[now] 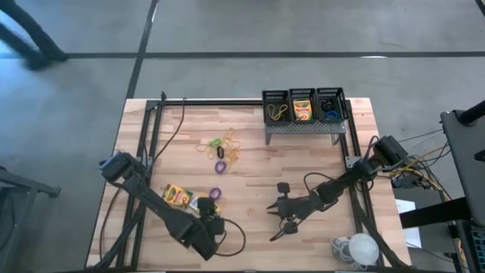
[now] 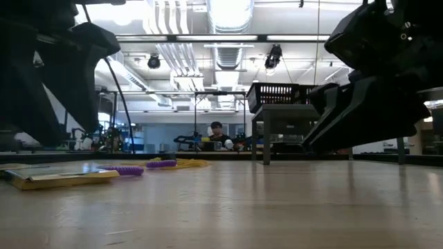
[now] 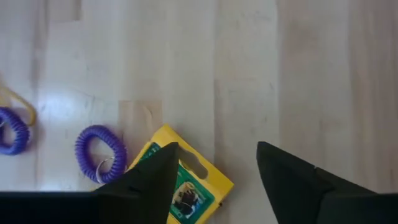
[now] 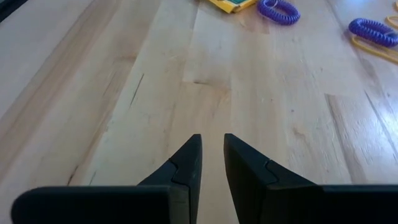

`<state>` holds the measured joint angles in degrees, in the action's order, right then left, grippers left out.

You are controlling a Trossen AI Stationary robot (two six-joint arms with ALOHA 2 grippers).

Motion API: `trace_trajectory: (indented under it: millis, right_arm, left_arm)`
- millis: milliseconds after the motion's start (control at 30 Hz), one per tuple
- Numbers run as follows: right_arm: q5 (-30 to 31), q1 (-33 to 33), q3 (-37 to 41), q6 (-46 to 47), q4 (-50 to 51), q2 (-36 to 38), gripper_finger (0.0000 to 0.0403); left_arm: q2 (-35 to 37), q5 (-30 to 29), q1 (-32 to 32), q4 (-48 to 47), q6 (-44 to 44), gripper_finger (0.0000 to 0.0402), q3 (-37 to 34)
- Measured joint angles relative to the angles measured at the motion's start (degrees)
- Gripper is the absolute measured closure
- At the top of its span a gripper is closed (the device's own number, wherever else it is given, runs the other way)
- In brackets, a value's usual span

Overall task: Pick & Place Office Desk Supplies
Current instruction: Put the yellow crayon box into the middle black basket on the shelf

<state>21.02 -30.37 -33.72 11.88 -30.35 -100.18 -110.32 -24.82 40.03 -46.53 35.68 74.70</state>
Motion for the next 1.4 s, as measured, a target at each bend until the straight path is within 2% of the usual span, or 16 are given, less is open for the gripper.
trace_trajectory:
  millis: [167,400,667,867,1400]
  right_arm:
    - [0.0,0.0,0.7,0.2,0.1,0.0,0.0343]
    - [0.0,0.0,0.9,0.2,0.0,0.0,0.0344]
    - [0.0,0.0,1.0,0.2,0.0,0.0,0.0342]
    - [0.0,0.0,1.0,0.2,0.0,0.0,0.0342]
    - [0.0,0.0,1.1,0.2,0.0,0.0,0.0342]
  left_arm:
    - [-0.9,-4.7,0.2,0.3,4.0,0.0171,0.0]
    - [-4.6,-4.6,0.3,0.3,6.3,0.0184,0.0]
    - [-5.0,-5.5,0.5,-5.4,18.2,0.0219,0.0]
    - [-5.3,-5.6,0.7,-0.7,18.1,0.0240,0.0]
    - [-8.8,-9.1,0.9,-4.7,17.3,0.0266,0.1]
